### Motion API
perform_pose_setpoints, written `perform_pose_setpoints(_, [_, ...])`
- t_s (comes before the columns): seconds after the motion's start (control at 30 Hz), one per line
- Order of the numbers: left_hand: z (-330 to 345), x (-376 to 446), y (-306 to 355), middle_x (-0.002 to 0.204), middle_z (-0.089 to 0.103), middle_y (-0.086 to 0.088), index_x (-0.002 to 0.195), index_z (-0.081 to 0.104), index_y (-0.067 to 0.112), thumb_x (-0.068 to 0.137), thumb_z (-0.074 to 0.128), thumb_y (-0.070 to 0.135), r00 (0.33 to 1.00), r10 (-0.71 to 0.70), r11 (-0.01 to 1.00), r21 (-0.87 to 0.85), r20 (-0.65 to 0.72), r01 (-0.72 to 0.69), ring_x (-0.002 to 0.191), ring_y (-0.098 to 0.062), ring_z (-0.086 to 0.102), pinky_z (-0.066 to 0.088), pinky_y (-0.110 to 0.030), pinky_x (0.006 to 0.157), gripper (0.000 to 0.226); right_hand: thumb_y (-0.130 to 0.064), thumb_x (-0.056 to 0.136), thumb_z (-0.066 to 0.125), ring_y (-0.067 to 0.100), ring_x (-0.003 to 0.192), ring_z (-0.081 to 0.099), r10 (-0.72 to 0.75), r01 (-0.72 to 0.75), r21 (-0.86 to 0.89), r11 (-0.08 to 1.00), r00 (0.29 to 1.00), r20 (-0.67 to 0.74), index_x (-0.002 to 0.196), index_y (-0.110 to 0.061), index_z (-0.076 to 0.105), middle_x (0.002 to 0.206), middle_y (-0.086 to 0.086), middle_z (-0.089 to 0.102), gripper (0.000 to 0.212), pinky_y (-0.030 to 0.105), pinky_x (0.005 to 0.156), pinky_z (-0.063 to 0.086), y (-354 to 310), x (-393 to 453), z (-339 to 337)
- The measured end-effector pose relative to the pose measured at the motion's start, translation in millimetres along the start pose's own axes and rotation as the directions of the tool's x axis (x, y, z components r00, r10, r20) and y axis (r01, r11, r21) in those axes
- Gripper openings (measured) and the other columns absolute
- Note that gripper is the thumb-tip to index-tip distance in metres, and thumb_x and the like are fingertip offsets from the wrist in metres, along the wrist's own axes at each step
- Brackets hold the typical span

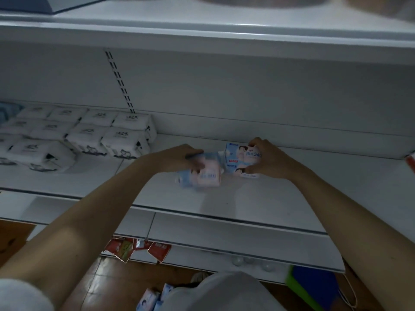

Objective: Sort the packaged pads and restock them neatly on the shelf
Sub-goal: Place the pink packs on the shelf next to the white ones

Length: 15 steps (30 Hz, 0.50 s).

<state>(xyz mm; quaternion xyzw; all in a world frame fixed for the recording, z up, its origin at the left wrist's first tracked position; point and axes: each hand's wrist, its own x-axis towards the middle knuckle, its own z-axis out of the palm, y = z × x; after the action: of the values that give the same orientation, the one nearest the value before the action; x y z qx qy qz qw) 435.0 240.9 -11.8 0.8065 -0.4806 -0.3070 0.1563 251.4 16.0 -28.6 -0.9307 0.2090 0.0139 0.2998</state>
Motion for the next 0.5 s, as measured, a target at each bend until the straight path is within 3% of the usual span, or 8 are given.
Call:
perform_pose_setpoints(0.1, [0, 4, -1, 0.139, 0.046, -0.013, 0.146, 0.041, 0.014, 0.098, 0.055, 0.035, 0.970, 0.005, 0.997, 0.079, -0.242, 0.015, 0.128, -0.028, 0.044, 0.032, -0.024, 0.102, 0.055, -0.033, 0.072, 0.084, 0.020, 0.102, 0.053, 0.017, -0.017, 0.027, 0.999, 1.000, 0.001, 0.130, -0.023, 0.045, 0.115, 0.001, 0.044, 0.071, 0.029, 0.079, 0.041, 0, 3, 0])
perform_pose_setpoints(0.2, [10, 11, -4, 0.146, 0.033, -0.007, 0.153, 0.022, 0.021, 0.074, 0.077, 0.055, 0.985, 0.007, 0.979, 0.204, -0.173, 0.029, 0.133, -0.026, 0.033, 0.034, -0.040, 0.109, 0.102, -0.024, 0.075, 0.082, 0.021, 0.108, 0.053, -0.010, 0.011, 0.029, 1.000, 0.999, -0.034, 0.137, -0.018, 0.046, 0.118, -0.001, 0.035, 0.072, 0.024, 0.084, 0.040, -3, 7, 5])
perform_pose_setpoints(0.23, [15, 14, -5, 0.145, 0.033, -0.007, 0.153, 0.021, 0.020, 0.069, 0.081, 0.053, 0.985, 0.014, 0.965, 0.260, -0.170, 0.032, 0.132, -0.027, 0.032, 0.035, -0.040, 0.108, 0.108, -0.022, 0.075, 0.082, 0.021, 0.110, 0.053, -0.017, 0.018, 0.026, 0.999, 0.999, -0.037, 0.138, -0.017, 0.045, 0.121, 0.000, 0.034, 0.073, 0.023, 0.085, 0.039, -5, 8, 7])
perform_pose_setpoints(0.37, [21, 25, -9, 0.133, 0.044, -0.009, 0.147, 0.034, 0.017, 0.070, 0.084, 0.042, 0.959, 0.093, 0.957, 0.290, -0.269, -0.012, 0.121, -0.029, 0.040, 0.036, -0.035, 0.098, 0.095, -0.026, 0.072, 0.085, 0.019, 0.108, 0.052, -0.050, 0.049, -0.015, 0.999, 0.997, -0.052, 0.139, -0.019, 0.040, 0.130, 0.003, 0.033, 0.081, 0.027, 0.087, 0.044, -16, 10, 16])
perform_pose_setpoints(0.5, [14, 30, -15, 0.128, 0.048, -0.009, 0.145, 0.038, 0.017, 0.071, 0.082, 0.038, 0.939, 0.130, 0.957, 0.287, -0.318, -0.035, 0.117, -0.028, 0.042, 0.038, -0.037, 0.097, 0.088, -0.027, 0.074, 0.083, 0.022, 0.100, 0.056, -0.060, 0.059, -0.014, 0.998, 0.987, -0.148, 0.128, -0.020, 0.048, 0.119, 0.001, 0.036, 0.064, 0.028, 0.077, 0.045, -18, 16, 23])
